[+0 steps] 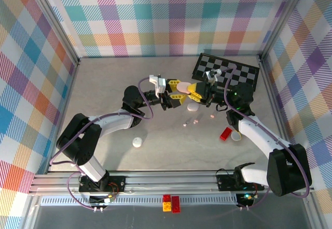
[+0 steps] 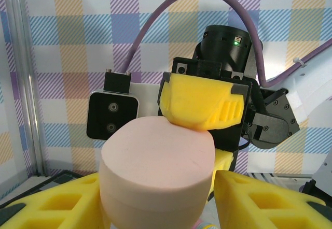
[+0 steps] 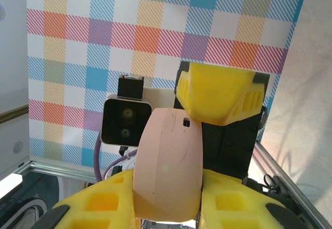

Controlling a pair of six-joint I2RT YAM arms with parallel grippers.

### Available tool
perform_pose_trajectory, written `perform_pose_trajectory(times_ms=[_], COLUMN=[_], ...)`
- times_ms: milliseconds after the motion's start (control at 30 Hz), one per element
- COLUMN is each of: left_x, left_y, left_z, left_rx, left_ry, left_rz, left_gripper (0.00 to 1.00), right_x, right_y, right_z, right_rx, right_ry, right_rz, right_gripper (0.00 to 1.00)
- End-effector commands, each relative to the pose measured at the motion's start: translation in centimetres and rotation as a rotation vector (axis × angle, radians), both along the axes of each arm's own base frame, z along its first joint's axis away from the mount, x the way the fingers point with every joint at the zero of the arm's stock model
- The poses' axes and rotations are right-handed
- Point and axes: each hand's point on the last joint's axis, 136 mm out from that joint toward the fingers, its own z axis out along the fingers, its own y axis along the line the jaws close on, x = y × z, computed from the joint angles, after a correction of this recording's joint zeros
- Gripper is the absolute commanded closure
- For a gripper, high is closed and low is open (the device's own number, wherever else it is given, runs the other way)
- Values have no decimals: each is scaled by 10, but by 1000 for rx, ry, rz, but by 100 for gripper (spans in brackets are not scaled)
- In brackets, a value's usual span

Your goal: Insert the wireless bluetooth earbuds into the charging case

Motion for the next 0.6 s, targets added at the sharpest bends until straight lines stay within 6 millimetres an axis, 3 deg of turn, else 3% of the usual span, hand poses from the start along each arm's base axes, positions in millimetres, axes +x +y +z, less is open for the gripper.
perform_pose_trajectory(times_ms=[0, 133, 200, 400, 567], left_x=[-10, -9, -9, -11, -12], left_y=[2, 1, 1, 2, 3], left_z=[22, 19, 19, 20, 18], left_rx=[-46, -43, -42, -42, -39], left_ry=[-87, -81, -77, -78, -74], left_rz=[-41, -46, -49, -52, -47], left_gripper=[48, 53, 61, 62, 62], right_x=[-1, -1, -1, 0, 3], right_y=[0, 0, 0, 0, -1], right_z=[3, 6, 5, 0, 0], right_rx=[1, 5, 0, -6, -17], right_ry=[-36, -43, -39, -28, -33], right_rz=[-7, -6, -4, -12, -39], right_gripper=[100, 100, 100, 100, 64])
